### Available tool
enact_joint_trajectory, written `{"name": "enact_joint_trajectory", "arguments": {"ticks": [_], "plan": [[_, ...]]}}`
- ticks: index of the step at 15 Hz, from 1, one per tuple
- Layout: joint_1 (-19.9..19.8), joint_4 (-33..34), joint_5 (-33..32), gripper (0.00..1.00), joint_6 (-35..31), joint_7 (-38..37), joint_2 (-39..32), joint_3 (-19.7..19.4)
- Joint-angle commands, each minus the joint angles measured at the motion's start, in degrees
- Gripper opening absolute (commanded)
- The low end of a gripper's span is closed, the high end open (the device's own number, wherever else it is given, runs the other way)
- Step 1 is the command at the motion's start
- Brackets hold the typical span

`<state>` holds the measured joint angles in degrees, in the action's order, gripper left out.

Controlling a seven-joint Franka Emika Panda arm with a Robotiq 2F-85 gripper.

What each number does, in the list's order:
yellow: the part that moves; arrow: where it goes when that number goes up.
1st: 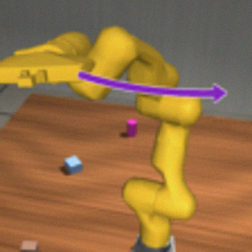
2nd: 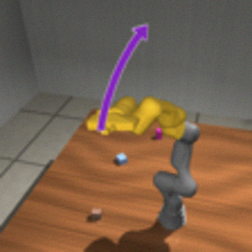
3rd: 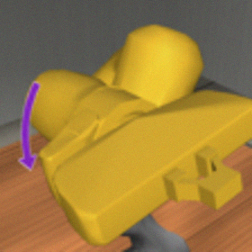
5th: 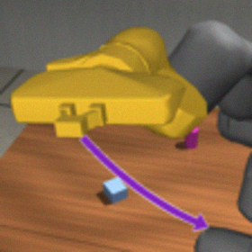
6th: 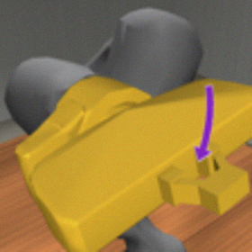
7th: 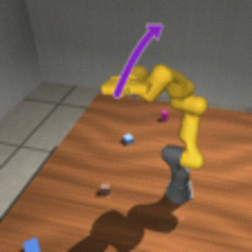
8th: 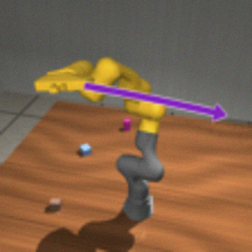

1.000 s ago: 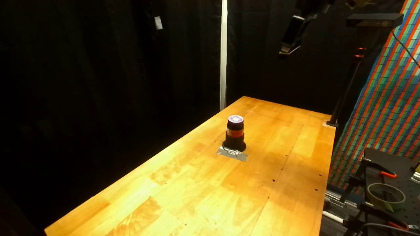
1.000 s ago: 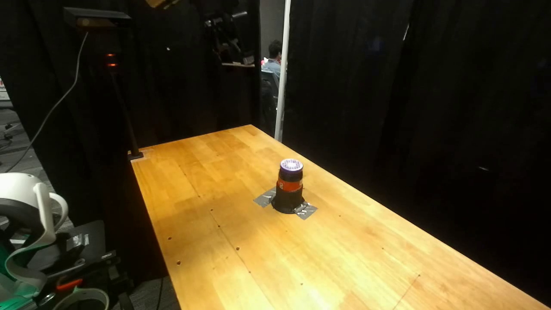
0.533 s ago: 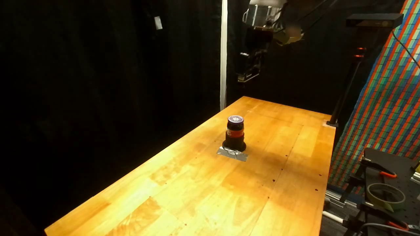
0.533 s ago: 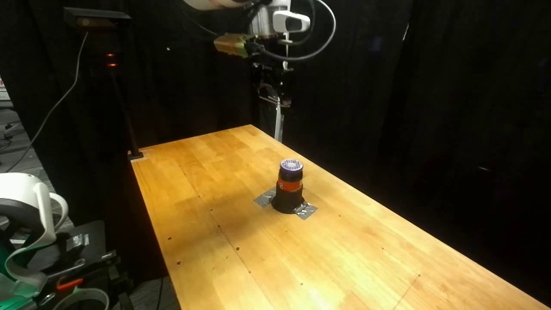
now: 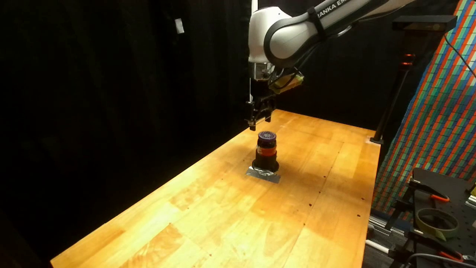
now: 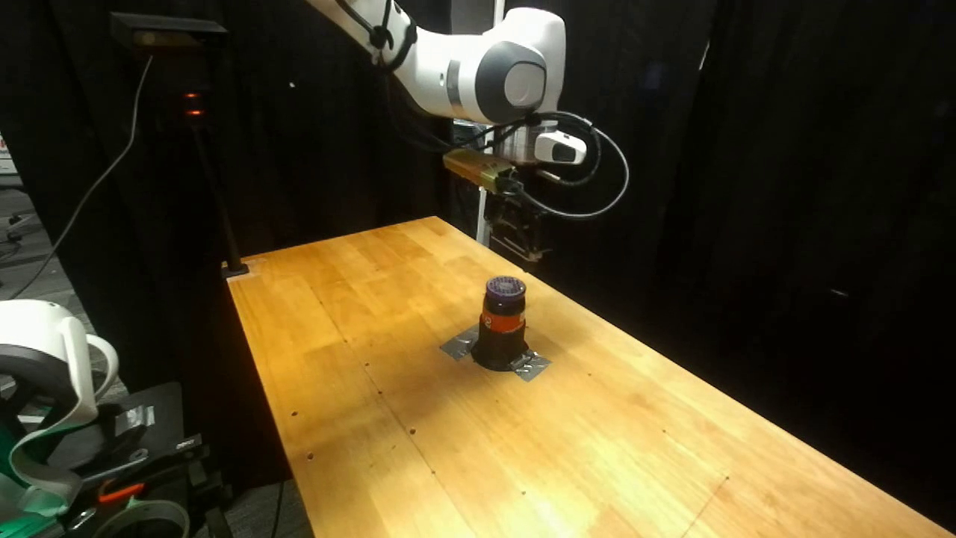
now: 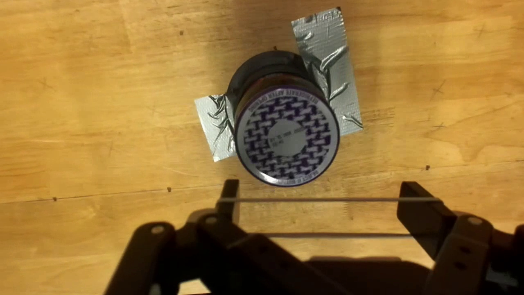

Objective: Put the rubber band around the base of the cup

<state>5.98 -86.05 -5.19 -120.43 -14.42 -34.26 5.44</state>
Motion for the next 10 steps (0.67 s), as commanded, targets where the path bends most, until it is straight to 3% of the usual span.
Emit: {"name": "enact_joint_trajectory", "arguments": {"ticks": [1,10], "plan": [[1.1,9.9,1.6,1.0,5.2,1.1,-6.0,-1.9],[0.2,20.8,3.2,1.0,13.7,3.5,-14.3,-2.1]]}}
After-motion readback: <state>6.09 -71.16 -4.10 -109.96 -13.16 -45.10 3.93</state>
